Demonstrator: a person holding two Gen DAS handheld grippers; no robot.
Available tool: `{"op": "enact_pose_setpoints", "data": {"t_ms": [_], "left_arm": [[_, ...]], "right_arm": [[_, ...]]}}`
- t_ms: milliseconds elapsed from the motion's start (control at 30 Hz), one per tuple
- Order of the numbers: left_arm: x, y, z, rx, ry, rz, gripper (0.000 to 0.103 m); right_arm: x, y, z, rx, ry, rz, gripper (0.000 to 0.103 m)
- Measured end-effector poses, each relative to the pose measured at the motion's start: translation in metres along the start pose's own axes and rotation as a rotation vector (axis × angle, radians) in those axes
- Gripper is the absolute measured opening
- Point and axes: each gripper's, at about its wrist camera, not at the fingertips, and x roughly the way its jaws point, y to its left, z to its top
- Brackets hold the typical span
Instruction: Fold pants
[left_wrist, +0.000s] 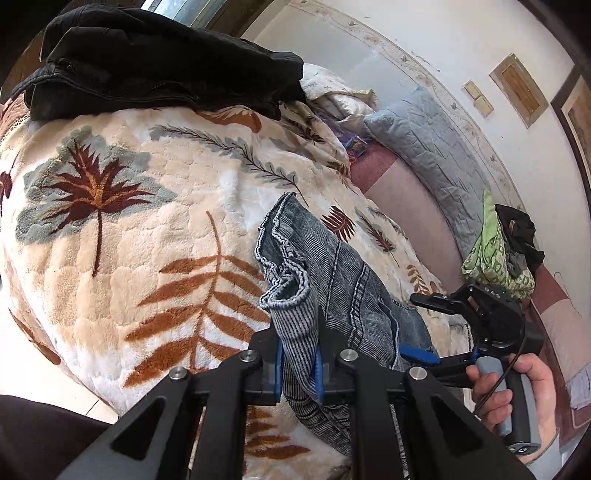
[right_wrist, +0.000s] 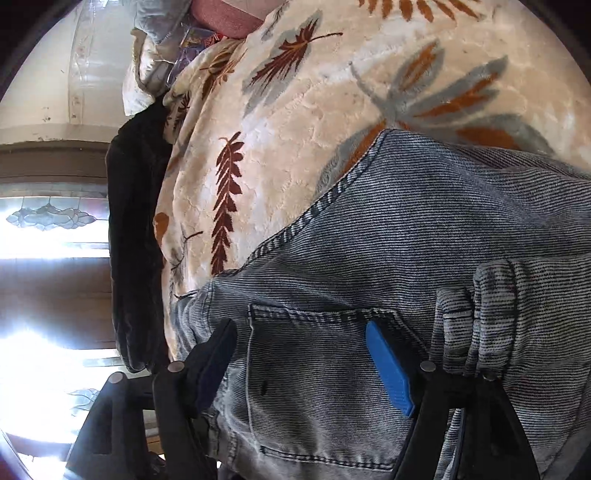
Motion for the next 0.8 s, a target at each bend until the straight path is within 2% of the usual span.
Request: {"op": "enact_pose_setpoints", "data": {"t_ms": [100, 200, 267, 367, 633, 733, 767, 800], "left_arm": [[0.0, -0.002, 0.0, 0.005, -0.005, 0.006, 0.013], [-0.001, -0.009, 0.0, 0.027, -0.015, 0.013, 0.013], [-0.004, -0.018, 0.002, 0.063, -0.028, 0.017, 0.013], [-0.011, -0.035, 0.004, 0.122, -0.06, 0.012, 0.012], [-0.025, -0.067, 0.006, 0.208, -0.095, 0.025, 0.012], [-0.031, -0.089, 0.008, 0.274, -0.115, 0.021, 0.011], [-0.032, -0.098, 0.007, 0.299, -0.121, 0.02, 0.011], [-0.033, -0.106, 0.007, 0.322, -0.127, 0.016, 0.011]], "right_arm": [[-0.019, 0.006, -0.019, -0.041, 0.003, -0.004, 0.077], [-0.002, -0.002, -0.042, -0.063, 0.072, -0.076, 0.077], [0.003, -0.002, -0.044, -0.108, 0.051, -0.093, 0.079], [0.001, -0.002, -0.041, -0.071, 0.057, -0.084, 0.081], [-0.005, -0.023, -0.036, 0.009, 0.065, 0.051, 0.081], [-0.016, -0.027, -0.035, 0.044, 0.058, 0.165, 0.081], [-0.027, -0.026, -0.035, 0.022, 0.026, 0.195, 0.081], [-0.039, -0.026, -0.036, -0.004, -0.018, 0.173, 0.081]]}}
